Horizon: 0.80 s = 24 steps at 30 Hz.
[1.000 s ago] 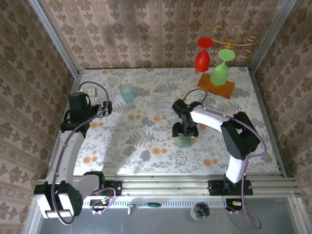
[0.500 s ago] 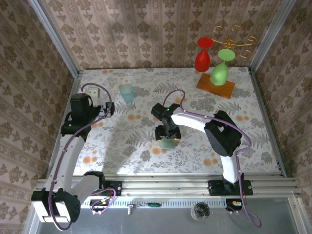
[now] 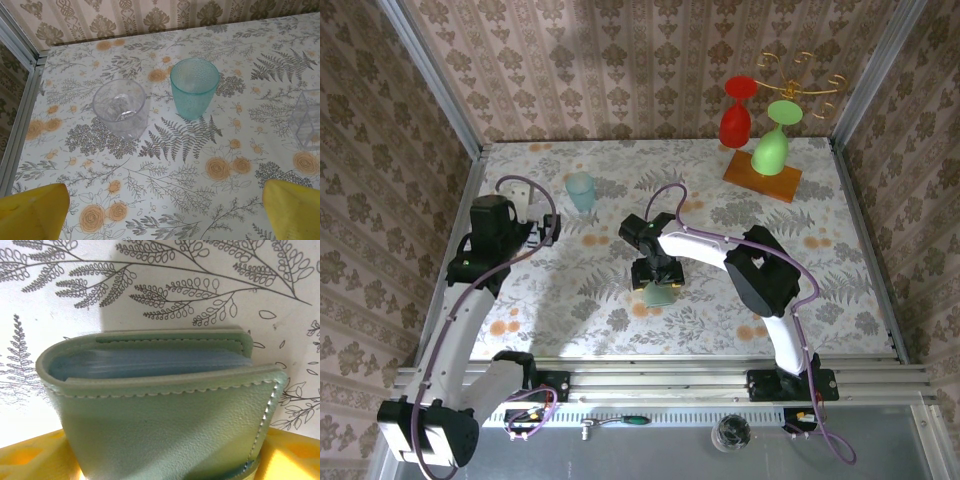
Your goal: Take the credit cards out of the card holder
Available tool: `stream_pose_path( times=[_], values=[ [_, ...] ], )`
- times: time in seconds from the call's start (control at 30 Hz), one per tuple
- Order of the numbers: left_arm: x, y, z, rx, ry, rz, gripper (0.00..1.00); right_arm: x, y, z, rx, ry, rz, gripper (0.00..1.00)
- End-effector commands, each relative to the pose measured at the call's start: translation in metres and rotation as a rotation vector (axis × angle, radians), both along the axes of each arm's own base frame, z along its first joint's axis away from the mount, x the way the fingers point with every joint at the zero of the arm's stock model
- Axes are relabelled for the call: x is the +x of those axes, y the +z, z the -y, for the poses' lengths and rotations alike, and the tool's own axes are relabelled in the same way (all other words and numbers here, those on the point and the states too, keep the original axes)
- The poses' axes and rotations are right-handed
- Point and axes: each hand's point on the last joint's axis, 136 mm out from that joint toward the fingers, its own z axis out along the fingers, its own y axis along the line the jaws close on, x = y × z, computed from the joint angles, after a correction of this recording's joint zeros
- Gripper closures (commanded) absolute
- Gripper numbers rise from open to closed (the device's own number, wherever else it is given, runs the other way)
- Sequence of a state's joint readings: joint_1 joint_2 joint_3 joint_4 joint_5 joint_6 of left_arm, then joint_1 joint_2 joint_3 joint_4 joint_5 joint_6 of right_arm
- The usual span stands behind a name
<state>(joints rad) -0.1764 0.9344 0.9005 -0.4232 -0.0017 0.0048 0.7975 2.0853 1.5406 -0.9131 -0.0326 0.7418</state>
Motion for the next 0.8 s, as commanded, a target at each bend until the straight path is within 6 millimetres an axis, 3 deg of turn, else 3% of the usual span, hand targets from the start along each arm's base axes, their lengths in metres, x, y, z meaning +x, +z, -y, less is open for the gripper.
stream_pose_path(
  times=[0.0,0.37,0.77],
  values=[
    [-0.005,-0.002,-0.001,0.034,-0.006,0.0,0.0,-0.001,0.002,0.005,-0.048,-0.021,-0.005,0.2],
    [-0.005,-0.005,0.0,0.04,-0.009,-0.009,0.0,0.002,0.014,0.002,-0.027,-0.018,0.018,0.17],
    [-0.001,-0.021,0.006,0.03,-0.02,-0.065,0.0,0.003,0.03,0.001,0.008,0.002,0.054,0.16]
  ],
)
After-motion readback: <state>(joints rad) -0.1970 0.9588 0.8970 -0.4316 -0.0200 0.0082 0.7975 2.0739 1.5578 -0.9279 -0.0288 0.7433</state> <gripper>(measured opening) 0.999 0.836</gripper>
